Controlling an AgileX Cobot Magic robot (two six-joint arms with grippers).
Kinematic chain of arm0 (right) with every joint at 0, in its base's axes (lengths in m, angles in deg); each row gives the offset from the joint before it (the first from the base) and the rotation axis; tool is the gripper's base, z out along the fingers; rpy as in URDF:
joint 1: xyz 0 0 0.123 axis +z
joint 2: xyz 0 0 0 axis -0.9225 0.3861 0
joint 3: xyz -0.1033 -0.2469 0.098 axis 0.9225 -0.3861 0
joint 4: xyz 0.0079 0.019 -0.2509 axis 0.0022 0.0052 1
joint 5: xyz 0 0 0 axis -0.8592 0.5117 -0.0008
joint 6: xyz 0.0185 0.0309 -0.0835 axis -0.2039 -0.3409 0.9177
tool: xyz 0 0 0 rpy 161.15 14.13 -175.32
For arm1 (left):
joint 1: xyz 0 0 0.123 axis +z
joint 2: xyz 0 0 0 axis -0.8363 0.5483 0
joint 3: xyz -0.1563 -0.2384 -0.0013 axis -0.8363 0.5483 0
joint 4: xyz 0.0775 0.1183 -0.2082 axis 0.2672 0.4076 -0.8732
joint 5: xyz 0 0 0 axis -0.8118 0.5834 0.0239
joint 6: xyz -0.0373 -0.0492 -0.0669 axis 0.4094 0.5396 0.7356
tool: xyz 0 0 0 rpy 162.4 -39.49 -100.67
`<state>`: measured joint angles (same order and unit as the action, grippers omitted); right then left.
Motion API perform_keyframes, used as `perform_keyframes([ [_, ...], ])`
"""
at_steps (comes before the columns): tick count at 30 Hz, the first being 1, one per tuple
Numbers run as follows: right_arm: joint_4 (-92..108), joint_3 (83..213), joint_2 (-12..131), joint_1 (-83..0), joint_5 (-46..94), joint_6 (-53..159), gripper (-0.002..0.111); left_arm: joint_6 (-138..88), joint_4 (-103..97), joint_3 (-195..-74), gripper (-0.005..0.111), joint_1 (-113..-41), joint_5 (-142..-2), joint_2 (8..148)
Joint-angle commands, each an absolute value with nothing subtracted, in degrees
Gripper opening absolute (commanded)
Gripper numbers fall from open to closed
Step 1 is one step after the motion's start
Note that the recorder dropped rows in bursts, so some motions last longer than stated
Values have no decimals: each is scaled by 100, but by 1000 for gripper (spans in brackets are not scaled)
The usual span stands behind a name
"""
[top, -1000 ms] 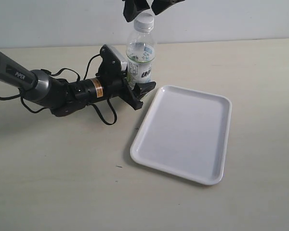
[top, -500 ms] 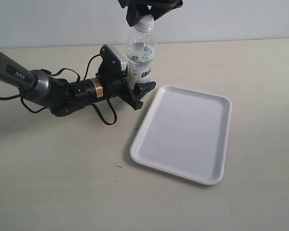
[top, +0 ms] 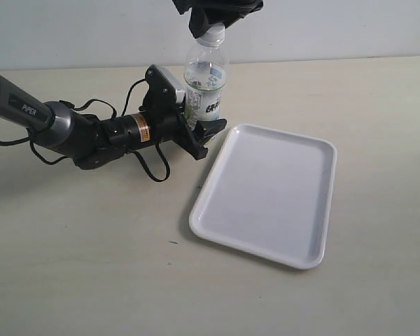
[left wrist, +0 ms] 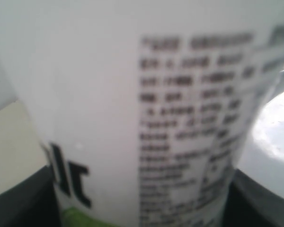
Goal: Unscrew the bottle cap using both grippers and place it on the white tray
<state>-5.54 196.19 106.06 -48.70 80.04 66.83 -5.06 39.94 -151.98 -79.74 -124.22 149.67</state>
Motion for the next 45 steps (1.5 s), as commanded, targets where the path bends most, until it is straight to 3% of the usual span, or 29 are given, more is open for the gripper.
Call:
perform_keyframes([
  [1,-432,19673,10581,-4860,8062,7500,0,-428,4047,-15200,0,-8010,-12328,14894],
  [17,-549,19673,10581,-4860,8084,11603,0,-429,4047,-15200,0,-8010,-12328,14879],
  [21,-549,19673,10581,-4860,8097,12203,6,-429,4047,-15200,0,-8010,-12328,14879],
  [31,-1044,19673,10581,-4860,8097,12207,46,-429,4047,-15200,0,-8010,-12376,14880],
  [39,-1996,19673,10433,-4860,8076,11613,52,-429,4047,-15200,0,-8010,-12376,14880],
  [45,-1511,19673,10268,-4873,7971,8314,52,-473,4047,-15200,0,-8010,-12376,14880],
])
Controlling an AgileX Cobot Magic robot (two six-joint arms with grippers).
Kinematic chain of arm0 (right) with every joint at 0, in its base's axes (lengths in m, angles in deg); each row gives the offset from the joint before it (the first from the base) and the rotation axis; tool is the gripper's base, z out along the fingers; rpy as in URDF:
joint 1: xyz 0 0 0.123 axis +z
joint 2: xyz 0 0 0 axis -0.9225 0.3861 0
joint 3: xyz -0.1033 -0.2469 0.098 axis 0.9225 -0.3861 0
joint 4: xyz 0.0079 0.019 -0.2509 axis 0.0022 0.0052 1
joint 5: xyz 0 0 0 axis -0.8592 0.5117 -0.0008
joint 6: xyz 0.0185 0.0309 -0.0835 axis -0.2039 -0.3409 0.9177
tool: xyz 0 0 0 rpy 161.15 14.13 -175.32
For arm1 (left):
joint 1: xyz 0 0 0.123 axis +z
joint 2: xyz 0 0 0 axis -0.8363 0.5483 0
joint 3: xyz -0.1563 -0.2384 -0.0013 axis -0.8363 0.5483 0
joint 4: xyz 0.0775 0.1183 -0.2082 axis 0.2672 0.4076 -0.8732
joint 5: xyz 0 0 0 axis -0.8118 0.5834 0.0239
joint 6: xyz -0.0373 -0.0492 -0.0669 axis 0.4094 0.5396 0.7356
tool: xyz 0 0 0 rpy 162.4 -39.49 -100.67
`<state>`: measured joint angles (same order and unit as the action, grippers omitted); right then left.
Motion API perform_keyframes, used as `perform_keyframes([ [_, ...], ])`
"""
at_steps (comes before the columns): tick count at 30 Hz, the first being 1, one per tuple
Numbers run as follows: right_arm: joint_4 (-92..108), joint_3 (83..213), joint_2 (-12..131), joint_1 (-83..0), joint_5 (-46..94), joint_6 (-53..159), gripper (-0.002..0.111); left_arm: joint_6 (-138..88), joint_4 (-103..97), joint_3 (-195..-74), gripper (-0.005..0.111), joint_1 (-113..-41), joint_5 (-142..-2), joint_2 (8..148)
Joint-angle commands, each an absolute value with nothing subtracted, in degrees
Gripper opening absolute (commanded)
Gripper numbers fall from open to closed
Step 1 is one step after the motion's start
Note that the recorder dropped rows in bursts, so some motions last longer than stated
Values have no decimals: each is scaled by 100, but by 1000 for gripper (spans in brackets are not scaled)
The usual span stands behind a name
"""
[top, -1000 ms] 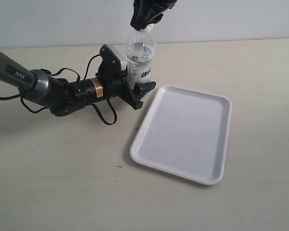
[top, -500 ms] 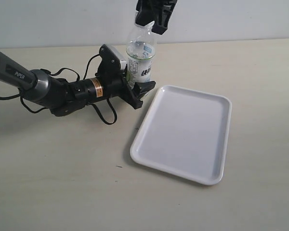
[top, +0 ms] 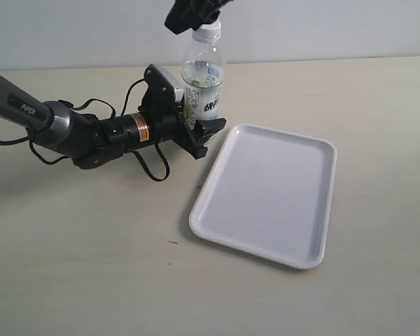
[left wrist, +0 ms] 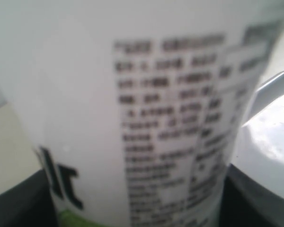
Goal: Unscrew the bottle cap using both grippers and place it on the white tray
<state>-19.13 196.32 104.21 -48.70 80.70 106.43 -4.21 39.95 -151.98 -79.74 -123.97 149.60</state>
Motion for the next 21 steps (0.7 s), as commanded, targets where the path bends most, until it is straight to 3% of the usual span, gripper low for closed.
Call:
perform_keyframes([
  [1,-1290,19673,10268,-4873,7971,7765,54,-521,4047,-15200,0,-8010,-12376,14880],
  [6,-180,19673,10268,-4873,7971,6292,67,-616,4134,-15200,0,-8010,-12376,14880],
  [21,-350,19673,10456,-4873,8488,5962,66,-771,4188,-15200,0,-8010,-12376,14880],
])
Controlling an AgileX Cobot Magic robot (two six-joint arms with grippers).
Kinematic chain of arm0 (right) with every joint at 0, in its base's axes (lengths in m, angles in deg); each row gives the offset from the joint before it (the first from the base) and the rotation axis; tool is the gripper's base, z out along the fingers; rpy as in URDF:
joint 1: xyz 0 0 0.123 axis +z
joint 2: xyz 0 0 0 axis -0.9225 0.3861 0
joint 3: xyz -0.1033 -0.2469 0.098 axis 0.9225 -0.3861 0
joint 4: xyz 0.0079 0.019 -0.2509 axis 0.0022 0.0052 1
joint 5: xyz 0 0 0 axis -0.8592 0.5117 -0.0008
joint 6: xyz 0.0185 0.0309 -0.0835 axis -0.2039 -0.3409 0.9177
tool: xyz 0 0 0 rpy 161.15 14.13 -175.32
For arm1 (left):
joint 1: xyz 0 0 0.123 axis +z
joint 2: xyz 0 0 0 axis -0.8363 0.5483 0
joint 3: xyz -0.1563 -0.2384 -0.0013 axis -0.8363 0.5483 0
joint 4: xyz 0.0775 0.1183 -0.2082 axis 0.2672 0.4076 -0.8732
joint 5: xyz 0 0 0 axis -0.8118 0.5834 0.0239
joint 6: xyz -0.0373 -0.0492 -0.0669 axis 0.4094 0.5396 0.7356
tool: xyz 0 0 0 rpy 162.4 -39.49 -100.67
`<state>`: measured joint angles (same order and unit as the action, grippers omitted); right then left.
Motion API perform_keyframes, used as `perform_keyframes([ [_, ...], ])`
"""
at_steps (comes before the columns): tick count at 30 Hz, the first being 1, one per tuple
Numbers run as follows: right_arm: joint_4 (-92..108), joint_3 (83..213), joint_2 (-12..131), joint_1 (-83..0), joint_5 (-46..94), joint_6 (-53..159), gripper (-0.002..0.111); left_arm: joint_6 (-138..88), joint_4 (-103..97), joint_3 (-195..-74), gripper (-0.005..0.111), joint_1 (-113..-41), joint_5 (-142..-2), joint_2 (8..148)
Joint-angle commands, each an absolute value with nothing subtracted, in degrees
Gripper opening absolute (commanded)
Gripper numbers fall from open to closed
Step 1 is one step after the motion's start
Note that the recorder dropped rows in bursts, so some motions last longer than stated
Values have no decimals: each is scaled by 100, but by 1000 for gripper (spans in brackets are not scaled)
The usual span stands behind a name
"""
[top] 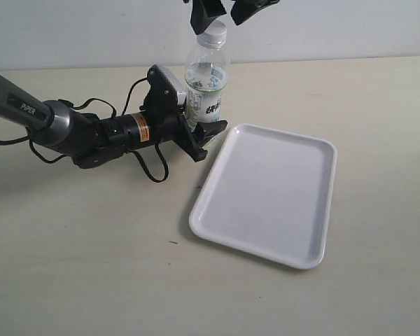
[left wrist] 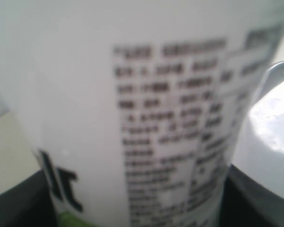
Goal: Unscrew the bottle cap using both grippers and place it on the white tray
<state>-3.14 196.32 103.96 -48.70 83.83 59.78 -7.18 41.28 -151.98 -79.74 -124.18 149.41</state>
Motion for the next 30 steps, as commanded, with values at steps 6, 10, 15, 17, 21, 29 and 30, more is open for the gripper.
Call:
perform_keyframes([
  [6,-433,19673,10651,-4873,8202,5962,64,-770,4200,-15200,0,-8010,-12376,14880],
  [10,-433,19673,10565,-4873,8137,5990,63,-770,4200,-15200,0,-8010,-12376,14880],
  [15,-433,19673,10551,-4873,8149,5990,60,-770,4200,-15200,0,-8010,-12376,14880],
  [17,-433,19673,10551,-4861,8211,5990,58,-770,4200,-15200,0,-8010,-12376,14880],
  [21,-433,19673,10551,-4861,8395,5990,49,-770,4200,-15200,0,-8010,-12376,14880],
  [29,-370,19673,10551,-4861,8407,6279,18,-770,4200,-15200,0,-8010,-12376,14880],
  [30,-370,19673,10551,-4861,8407,6352,15,-770,4200,-15200,0,-8010,-12376,14880],
])
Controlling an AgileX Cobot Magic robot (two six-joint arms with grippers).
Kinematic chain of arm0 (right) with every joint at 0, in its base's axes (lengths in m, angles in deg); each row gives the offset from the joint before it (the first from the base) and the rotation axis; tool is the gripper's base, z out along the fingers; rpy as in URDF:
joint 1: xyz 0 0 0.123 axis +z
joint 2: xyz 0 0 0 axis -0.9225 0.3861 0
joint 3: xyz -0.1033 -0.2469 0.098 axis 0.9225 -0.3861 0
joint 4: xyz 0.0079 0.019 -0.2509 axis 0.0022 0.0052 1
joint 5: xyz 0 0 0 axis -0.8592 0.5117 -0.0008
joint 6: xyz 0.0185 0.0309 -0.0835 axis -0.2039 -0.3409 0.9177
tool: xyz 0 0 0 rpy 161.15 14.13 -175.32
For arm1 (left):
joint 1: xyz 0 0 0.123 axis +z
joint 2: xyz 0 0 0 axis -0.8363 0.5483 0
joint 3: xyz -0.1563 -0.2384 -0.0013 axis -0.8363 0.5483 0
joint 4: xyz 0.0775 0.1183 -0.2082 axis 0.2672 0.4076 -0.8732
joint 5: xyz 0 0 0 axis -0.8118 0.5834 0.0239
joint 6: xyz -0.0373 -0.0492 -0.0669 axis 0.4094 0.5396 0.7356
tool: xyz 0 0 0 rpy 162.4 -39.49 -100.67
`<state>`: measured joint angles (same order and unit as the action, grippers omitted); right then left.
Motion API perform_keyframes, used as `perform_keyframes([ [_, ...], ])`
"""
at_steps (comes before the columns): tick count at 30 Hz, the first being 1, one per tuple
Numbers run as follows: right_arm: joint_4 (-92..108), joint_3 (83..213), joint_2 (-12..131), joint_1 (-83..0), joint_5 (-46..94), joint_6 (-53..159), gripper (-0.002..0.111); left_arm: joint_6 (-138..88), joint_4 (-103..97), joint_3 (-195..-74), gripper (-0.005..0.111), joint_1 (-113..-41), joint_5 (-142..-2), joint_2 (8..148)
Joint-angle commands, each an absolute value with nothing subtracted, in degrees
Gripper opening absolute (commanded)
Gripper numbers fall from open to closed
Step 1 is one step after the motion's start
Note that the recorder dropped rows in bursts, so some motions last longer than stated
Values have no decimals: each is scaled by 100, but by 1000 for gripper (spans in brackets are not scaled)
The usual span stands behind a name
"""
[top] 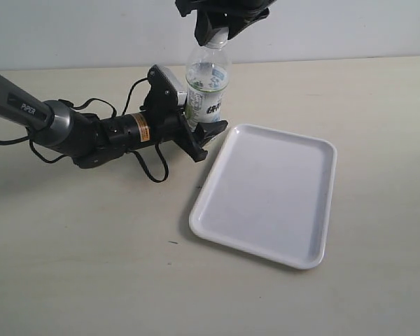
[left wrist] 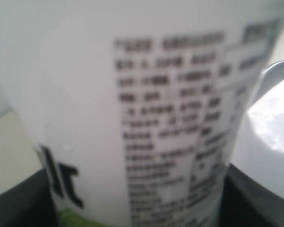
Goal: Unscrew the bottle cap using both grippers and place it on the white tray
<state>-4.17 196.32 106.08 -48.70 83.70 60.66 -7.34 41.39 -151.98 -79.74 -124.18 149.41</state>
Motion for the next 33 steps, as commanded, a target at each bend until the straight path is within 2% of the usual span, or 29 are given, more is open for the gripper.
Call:
perform_keyframes([
  [1,-370,19673,10551,-4861,8407,6466,12,-770,4200,-15200,0,-8010,-12376,14880],
  [5,-381,19673,10551,-4861,8407,7172,0,-770,4200,-15200,0,-8010,-12376,14880],
  [18,-406,19673,10551,-4861,8320,10814,0,-742,4199,-15200,0,-8010,-12376,14880],
  [33,-384,19673,10551,-4861,8075,12139,0,-742,4199,-15200,0,-8010,-12376,14880],
])
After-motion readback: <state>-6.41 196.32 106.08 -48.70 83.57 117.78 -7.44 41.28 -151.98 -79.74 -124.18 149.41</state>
